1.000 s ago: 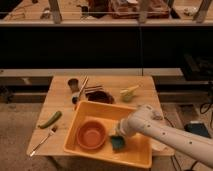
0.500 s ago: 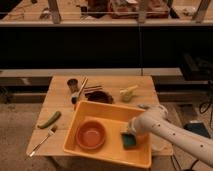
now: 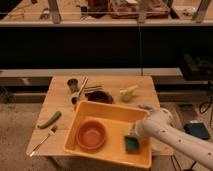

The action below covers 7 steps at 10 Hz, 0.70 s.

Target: Wipe tray with sponge

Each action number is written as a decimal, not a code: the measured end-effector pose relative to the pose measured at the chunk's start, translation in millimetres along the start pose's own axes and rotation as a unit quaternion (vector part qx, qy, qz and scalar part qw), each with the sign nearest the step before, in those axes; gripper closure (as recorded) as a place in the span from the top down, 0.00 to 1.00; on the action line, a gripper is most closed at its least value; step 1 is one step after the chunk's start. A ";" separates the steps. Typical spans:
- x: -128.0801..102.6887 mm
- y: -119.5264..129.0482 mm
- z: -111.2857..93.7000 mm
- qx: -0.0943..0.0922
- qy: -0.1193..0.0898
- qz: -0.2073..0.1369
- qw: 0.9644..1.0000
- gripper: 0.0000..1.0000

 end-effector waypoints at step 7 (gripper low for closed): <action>-33.0 -38.3 9.0 0.031 -0.030 -0.028 0.999 0.00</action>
